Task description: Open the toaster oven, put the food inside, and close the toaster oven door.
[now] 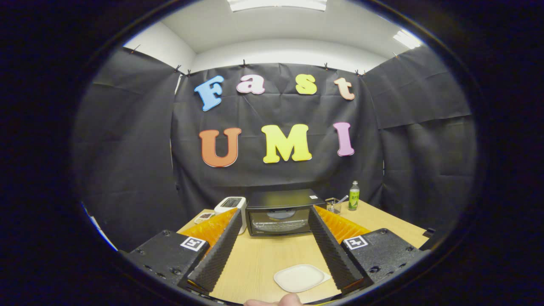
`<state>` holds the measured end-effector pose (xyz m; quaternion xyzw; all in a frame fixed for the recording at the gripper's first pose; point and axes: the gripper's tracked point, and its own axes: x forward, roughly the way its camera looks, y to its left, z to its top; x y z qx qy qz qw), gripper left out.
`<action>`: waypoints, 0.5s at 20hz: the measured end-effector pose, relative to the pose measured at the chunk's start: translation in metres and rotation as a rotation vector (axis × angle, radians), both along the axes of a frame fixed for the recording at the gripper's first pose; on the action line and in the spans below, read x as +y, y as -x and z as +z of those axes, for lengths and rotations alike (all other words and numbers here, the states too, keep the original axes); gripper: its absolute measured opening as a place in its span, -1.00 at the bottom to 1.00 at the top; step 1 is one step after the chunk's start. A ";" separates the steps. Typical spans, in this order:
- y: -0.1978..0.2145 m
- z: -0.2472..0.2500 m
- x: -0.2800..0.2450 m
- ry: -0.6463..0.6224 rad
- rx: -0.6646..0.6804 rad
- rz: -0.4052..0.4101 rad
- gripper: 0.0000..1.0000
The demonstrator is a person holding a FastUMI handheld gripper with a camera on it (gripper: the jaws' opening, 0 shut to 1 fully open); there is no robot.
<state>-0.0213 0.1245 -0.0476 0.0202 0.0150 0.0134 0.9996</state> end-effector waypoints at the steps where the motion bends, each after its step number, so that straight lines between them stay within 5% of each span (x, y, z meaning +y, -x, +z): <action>1: -0.001 -0.001 0.003 -0.001 0.000 0.013 1.00; 10: -0.007 -0.004 0.004 0.012 0.012 -0.016 1.00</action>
